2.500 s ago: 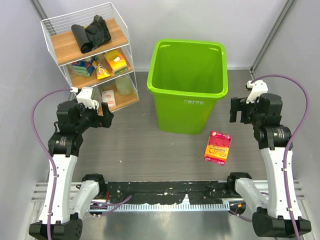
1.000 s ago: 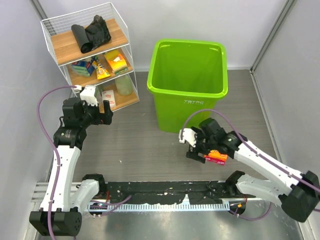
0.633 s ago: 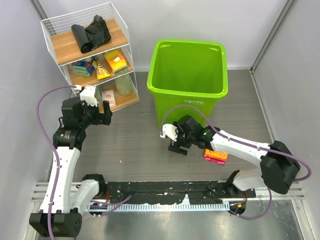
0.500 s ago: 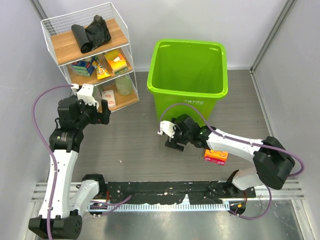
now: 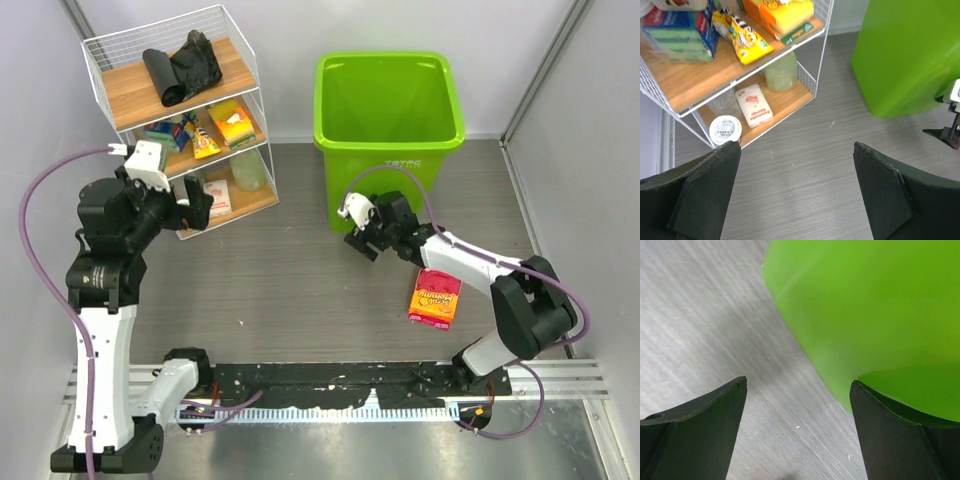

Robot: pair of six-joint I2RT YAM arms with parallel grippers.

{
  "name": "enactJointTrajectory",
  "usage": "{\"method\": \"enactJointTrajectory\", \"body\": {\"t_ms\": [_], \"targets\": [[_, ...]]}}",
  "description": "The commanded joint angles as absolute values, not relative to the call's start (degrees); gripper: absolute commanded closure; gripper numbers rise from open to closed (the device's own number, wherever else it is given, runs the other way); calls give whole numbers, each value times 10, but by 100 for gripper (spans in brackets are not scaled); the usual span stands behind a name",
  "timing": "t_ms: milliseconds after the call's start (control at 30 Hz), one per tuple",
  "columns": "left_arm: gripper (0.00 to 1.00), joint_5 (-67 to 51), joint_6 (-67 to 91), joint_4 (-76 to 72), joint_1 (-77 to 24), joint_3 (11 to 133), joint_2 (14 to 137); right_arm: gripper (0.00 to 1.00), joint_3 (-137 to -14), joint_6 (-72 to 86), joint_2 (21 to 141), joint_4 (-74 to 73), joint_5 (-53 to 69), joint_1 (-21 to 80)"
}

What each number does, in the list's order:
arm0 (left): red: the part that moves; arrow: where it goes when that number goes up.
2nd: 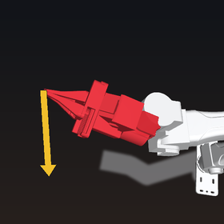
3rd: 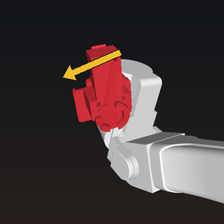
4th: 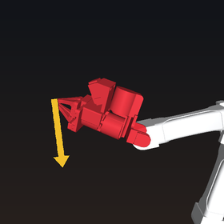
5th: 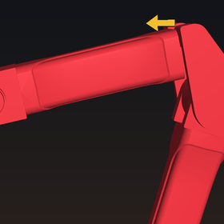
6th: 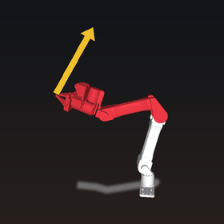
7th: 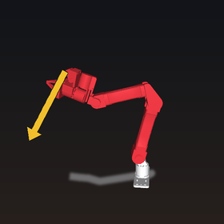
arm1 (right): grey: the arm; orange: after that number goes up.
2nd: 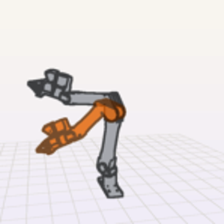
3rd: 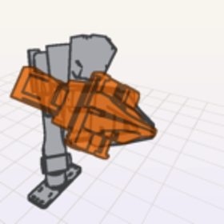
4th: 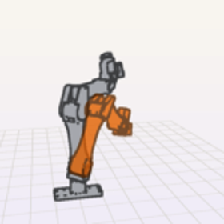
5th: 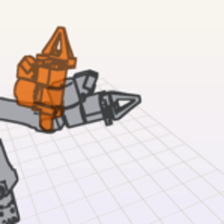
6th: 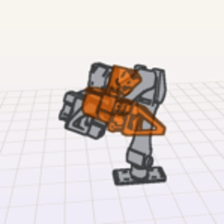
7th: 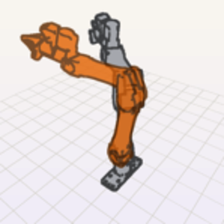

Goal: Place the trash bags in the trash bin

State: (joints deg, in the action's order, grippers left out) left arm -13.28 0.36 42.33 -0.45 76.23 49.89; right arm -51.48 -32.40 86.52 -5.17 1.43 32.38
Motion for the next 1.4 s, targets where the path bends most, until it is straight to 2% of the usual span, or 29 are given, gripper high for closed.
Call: {"method": "enactJointTrajectory", "body": {"t_ms": [0,233,667,1167,1367], "targets": [[0,-136,53,405,-3,828,536,12,-563,-334,892,-4,18,286],[0,-110,78,385,-3,967,661,11,-603,-306,895,-60,46,269],[0,29,91,451,-3,1338,924,10,-595,-255,753,-232,82,270],[5,133,119,428,-3,1393,1053,9,-536,-221,585,-298,46,271],[24,123,119,416,-3,1336,1028,9,-512,-219,556,-303,29,270]]}}
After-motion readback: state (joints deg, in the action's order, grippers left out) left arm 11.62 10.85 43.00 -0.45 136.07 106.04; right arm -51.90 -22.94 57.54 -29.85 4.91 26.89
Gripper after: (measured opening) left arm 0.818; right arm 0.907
